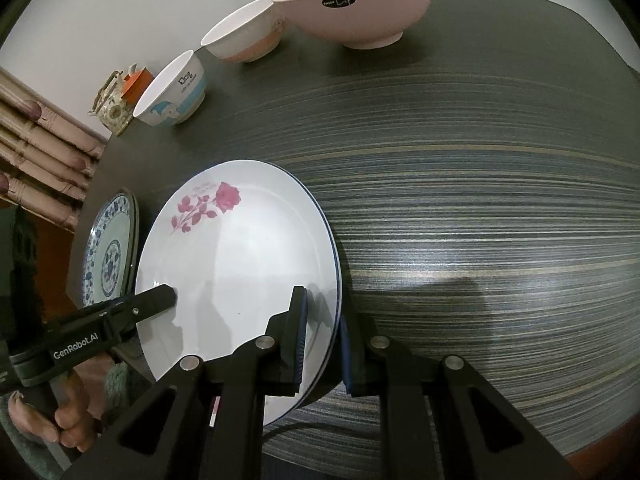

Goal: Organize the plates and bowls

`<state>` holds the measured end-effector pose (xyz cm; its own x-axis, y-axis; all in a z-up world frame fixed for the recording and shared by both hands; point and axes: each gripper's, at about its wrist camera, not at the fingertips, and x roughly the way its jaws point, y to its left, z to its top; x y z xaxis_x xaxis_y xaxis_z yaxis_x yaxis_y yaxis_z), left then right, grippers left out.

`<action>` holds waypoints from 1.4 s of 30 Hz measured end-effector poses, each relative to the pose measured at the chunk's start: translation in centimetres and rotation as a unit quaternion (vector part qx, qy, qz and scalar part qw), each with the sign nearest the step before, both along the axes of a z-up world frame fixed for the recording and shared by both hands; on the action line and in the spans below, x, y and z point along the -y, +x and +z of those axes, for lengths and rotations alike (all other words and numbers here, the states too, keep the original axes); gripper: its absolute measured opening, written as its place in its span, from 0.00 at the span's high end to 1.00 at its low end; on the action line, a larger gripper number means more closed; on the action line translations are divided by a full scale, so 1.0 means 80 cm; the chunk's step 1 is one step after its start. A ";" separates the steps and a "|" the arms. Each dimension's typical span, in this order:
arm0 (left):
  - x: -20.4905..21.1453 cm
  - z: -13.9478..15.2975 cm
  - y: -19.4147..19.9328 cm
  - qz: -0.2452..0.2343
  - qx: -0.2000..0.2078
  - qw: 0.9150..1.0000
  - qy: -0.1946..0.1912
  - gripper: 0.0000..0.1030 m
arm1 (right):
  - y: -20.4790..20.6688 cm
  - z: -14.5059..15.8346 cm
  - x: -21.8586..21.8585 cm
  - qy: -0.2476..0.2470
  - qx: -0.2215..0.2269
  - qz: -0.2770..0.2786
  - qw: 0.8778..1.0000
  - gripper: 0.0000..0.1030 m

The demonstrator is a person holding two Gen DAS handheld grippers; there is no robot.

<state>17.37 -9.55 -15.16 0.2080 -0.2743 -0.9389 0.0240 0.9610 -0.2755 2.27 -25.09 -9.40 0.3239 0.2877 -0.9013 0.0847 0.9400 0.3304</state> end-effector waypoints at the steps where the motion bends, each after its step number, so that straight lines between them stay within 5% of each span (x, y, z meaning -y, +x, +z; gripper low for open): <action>1: -0.004 0.001 0.002 0.006 0.002 1.000 0.002 0.81 | -0.002 0.000 0.002 0.001 0.001 0.000 1.000 0.85; 14: -0.023 -0.004 0.046 0.005 0.013 1.000 0.009 0.81 | 0.002 0.002 0.008 0.000 0.013 0.002 1.000 0.86; 29: -0.043 -0.006 0.013 0.009 0.028 0.999 0.023 0.84 | 0.004 0.005 0.001 -0.002 0.014 0.001 1.000 0.87; 42: -0.056 0.030 -0.031 0.017 0.053 0.998 0.019 0.84 | 0.005 0.026 -0.001 -0.004 0.033 0.003 0.999 0.88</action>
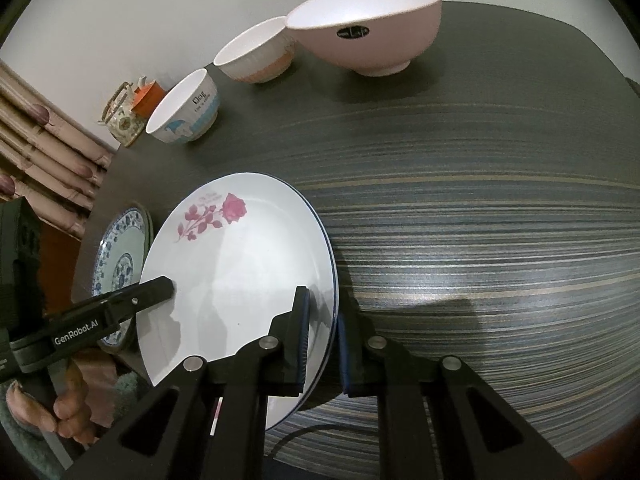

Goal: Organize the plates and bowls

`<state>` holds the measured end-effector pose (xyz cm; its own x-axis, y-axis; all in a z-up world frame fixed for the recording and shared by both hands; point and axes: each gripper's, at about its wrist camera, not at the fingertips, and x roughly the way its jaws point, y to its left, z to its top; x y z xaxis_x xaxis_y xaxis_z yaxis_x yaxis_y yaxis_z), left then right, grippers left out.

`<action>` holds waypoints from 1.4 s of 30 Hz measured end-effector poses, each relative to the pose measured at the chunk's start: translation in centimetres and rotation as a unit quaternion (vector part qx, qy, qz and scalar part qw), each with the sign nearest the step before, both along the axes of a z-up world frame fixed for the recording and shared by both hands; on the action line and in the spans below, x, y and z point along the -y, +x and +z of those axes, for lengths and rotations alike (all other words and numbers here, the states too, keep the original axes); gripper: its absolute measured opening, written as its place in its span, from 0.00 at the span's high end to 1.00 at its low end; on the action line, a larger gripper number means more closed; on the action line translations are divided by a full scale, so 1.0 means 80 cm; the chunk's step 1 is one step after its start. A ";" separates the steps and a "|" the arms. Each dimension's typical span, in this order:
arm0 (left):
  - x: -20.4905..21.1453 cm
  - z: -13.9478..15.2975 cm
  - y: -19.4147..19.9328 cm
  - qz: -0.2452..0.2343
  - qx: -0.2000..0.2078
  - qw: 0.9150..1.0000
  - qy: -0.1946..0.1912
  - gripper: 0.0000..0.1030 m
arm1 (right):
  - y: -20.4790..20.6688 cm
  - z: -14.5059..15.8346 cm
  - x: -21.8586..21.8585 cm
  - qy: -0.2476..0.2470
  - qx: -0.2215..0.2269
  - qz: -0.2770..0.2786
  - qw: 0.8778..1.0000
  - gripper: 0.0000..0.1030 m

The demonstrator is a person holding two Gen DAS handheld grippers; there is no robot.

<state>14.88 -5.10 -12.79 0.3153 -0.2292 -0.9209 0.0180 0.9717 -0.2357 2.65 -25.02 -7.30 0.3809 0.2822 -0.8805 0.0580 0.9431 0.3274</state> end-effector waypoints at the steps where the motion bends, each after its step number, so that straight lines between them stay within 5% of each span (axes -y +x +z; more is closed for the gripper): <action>1: -0.002 0.005 -0.002 0.001 0.002 1.000 0.000 0.84 | 0.001 0.002 -0.001 0.000 0.002 0.001 1.000 0.88; 13: -0.046 0.054 -0.030 0.030 0.027 0.999 0.001 0.84 | 0.012 0.030 -0.032 -0.003 0.018 0.026 0.999 0.88; 27: -0.157 0.087 -0.066 0.110 0.056 0.992 0.003 0.84 | 0.044 0.068 -0.128 -0.007 0.043 0.091 0.995 0.88; 42: -0.238 0.056 -0.094 0.176 0.032 0.984 0.005 0.84 | 0.072 0.043 -0.233 -0.003 0.019 0.145 0.989 0.88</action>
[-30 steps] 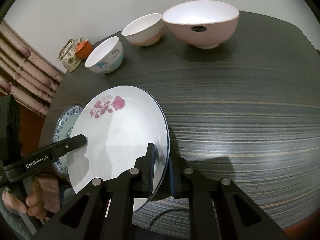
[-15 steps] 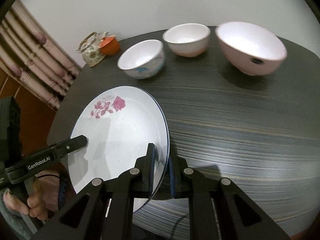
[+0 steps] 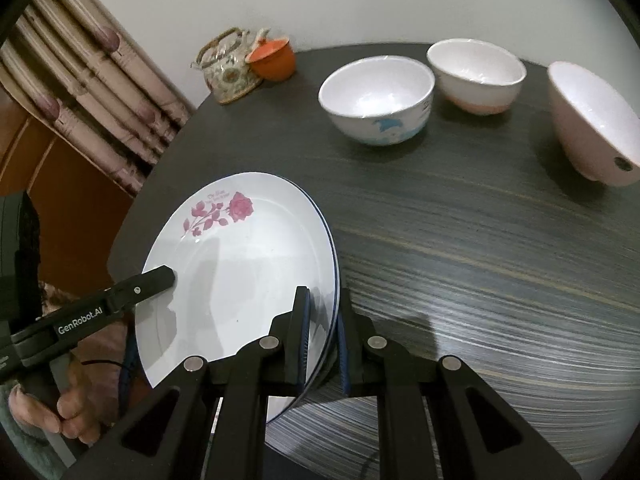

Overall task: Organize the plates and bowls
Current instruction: 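Lower the pink-flower plate onto the blue-and-white plate stack with the left gripper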

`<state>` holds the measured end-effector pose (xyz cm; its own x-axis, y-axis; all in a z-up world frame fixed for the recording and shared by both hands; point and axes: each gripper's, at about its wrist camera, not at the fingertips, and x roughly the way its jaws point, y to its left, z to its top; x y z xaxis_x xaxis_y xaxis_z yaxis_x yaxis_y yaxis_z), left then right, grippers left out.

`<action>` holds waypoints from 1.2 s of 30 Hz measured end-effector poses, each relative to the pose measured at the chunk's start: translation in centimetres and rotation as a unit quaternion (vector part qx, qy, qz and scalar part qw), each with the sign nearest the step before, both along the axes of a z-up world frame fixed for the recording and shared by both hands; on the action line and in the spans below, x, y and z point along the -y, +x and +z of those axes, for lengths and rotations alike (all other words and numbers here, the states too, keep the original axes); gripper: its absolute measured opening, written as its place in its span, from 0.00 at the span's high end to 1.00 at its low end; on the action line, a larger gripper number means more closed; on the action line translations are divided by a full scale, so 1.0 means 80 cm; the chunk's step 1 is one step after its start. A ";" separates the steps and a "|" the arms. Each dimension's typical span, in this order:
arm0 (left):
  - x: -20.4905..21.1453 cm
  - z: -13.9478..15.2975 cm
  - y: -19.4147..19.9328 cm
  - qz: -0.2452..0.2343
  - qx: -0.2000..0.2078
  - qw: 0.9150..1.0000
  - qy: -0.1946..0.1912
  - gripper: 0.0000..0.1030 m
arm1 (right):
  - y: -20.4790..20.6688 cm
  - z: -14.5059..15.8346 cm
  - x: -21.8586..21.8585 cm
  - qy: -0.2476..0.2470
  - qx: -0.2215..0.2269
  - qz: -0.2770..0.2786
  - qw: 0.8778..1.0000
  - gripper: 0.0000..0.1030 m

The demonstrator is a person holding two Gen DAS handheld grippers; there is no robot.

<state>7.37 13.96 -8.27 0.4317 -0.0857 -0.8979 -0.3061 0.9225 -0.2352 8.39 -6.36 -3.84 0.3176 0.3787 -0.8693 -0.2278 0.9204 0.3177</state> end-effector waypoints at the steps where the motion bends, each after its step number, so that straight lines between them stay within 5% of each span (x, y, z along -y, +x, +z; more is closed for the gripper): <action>1: -0.002 -0.001 -0.002 0.002 0.000 1.000 0.002 0.84 | 0.002 -0.004 -0.004 -0.001 -0.002 0.002 1.000 0.88; 36: -0.007 -0.028 0.002 0.004 -0.004 1.000 0.020 0.84 | 0.003 -0.036 -0.045 -0.045 -0.012 0.014 0.999 0.84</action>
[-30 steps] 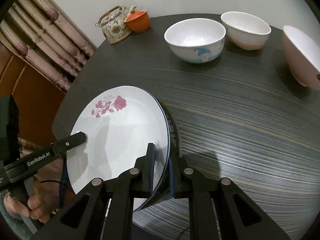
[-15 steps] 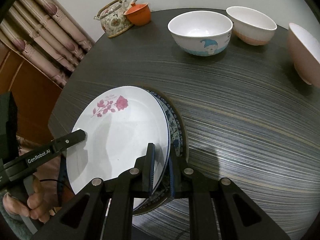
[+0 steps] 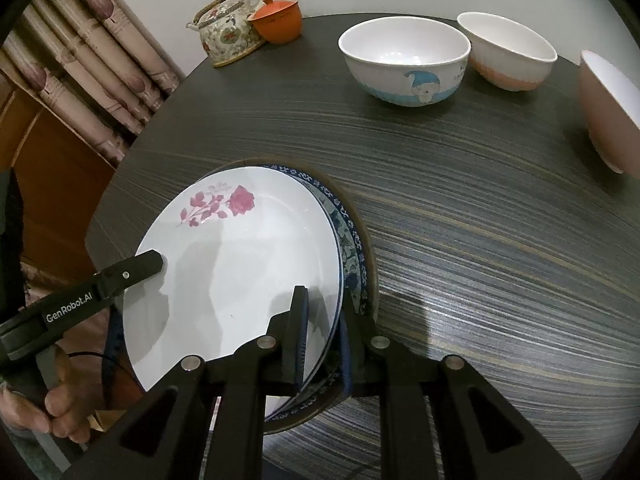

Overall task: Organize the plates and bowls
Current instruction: 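Lower the pink-flower plate onto the blue-and-white plate stack with the left gripper, then open the left gripper and release the pink-flower plate on the stack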

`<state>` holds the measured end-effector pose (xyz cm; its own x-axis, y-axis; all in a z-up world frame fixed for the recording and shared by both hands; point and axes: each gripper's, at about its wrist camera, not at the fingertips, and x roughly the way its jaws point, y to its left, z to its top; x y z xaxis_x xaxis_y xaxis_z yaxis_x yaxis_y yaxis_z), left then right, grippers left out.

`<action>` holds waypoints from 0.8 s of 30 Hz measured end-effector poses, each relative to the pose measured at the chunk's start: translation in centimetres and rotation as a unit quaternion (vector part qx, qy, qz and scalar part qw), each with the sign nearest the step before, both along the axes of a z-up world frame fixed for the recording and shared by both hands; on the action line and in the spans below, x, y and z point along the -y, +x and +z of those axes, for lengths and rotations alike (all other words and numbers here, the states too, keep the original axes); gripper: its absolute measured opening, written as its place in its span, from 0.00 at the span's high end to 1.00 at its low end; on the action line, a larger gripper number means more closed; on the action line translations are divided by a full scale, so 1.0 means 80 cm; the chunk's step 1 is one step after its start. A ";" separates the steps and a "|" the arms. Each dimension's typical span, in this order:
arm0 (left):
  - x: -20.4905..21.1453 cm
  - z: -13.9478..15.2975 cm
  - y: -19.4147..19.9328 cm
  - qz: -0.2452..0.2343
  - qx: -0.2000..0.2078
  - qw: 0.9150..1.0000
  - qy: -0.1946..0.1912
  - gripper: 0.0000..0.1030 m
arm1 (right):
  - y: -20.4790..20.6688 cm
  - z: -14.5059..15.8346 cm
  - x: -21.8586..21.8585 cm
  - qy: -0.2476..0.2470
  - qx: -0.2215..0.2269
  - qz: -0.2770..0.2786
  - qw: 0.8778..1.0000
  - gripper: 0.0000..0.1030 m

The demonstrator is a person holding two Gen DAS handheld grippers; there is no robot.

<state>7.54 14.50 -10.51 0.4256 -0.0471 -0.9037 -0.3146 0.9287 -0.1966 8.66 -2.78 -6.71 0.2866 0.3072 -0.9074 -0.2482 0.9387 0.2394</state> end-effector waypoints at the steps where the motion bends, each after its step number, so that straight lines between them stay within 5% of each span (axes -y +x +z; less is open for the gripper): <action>1: 0.000 0.000 -0.001 0.000 0.000 1.000 0.000 0.84 | -0.001 0.000 -0.001 -0.001 0.001 0.000 1.000 0.84; 24: 0.003 0.006 -0.008 -0.005 0.011 1.000 0.007 0.70 | -0.008 0.008 -0.024 -0.033 0.007 0.009 0.999 0.54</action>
<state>6.90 14.27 -10.06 0.4445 -0.0393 -0.8949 -0.3017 0.9341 -0.1908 8.01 -0.84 -6.06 0.2938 0.2528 -0.9218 -0.2675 0.9476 0.1746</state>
